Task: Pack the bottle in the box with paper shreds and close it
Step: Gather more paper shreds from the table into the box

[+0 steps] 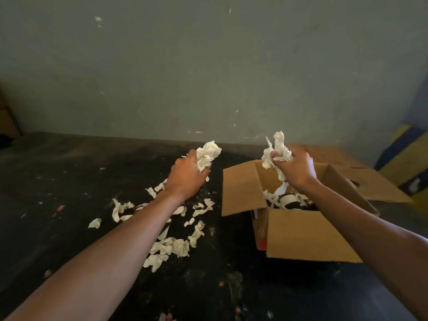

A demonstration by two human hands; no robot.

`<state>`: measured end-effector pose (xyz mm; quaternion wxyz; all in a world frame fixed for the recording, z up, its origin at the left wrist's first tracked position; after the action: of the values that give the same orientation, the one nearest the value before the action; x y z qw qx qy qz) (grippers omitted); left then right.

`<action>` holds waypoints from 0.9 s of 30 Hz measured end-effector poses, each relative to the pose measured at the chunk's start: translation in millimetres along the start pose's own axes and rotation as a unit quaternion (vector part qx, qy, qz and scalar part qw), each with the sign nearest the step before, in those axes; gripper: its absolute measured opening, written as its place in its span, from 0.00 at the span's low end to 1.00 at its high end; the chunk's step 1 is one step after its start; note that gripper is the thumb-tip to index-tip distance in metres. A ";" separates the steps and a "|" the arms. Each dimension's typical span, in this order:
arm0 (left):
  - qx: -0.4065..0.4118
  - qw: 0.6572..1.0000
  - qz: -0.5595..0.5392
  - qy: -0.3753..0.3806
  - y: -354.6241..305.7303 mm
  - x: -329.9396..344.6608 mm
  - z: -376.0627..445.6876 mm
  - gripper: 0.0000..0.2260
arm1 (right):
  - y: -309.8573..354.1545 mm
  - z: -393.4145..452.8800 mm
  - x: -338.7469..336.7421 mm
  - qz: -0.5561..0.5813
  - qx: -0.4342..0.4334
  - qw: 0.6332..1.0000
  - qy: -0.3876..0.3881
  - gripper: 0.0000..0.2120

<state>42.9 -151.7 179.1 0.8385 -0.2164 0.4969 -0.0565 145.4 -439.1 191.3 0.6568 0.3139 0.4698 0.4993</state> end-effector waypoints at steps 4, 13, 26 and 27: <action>0.033 0.999 -0.028 0.007 -61.0 25.1 15.6 0.17 | -13.4 17.2 -53.7 -0.018 0.003 0.999 -0.028 0.11; 0.043 0.995 -0.069 0.064 -186.9 147.0 67.3 0.17 | -97.4 80.6 -112.5 -0.008 0.035 0.999 0.007 0.07; -0.041 0.944 -0.080 0.317 -204.0 362.2 97.9 0.46 | -285.4 162.3 -55.4 -0.038 0.150 0.951 0.266 0.24; -0.047 0.932 -0.071 0.351 -202.5 368.6 95.3 0.49 | -292.4 167.2 -54.9 -0.052 0.154 0.948 0.272 0.28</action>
<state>333.2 -418.9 5.1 0.5930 -0.2567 0.7451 -0.1653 403.2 -570.8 10.6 0.4728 0.2391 0.7174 0.4523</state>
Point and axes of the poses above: each hand's wrist, its own z-axis towards the middle knuckle, its own x-axis out of the palm, y = z × x, the point moved 10 cm from there along z, towards the middle knuckle, and after that the axes turned 12 degrees about z, right-handed, at the moved point
